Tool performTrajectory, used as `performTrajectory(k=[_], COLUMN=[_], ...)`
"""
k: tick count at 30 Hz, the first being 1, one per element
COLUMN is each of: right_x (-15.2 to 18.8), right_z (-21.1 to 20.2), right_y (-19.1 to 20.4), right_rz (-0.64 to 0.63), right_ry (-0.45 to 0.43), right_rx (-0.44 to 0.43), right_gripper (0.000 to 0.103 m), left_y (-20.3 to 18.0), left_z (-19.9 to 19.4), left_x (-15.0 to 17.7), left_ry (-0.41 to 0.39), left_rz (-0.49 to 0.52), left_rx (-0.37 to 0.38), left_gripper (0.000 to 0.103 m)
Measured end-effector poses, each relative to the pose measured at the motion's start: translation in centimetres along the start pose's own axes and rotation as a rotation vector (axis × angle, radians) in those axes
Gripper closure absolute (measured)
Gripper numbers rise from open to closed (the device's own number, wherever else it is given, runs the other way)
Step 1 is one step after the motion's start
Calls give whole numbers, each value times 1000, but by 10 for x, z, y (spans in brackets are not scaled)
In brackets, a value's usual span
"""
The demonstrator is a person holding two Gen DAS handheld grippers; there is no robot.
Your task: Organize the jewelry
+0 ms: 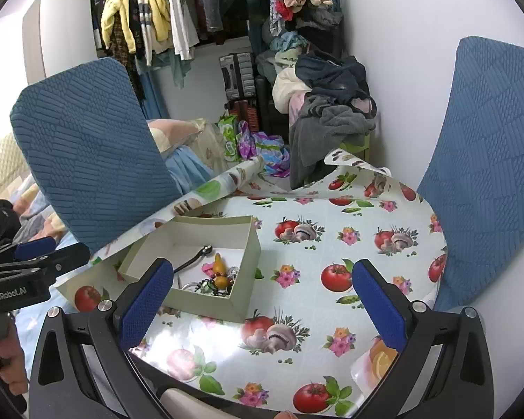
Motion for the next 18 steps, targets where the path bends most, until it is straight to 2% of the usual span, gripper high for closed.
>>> performTrajectory(k=[11, 18], right_x=[1, -1], right_z=[-4, -8], right_y=[1, 4], right_rz=[-3, -5], right_ry=[0, -9], right_rx=[10, 11], right_gripper=[0, 0], left_y=[4, 6], left_z=[-4, -6], left_x=[-5, -6], left_ry=[-3, -6], left_rz=[-11, -5], left_rx=[21, 5], left_gripper=[17, 17])
Point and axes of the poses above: each gripper's, at about its wrist camera, not at the fingertips, and z roughly the way its jaws point, y to its left, x to its underside, the point moved 1 cm from there along z, roughly the way its jaws point, and after that the axes turned 7 degrees about -x, right-handed, at the moved point
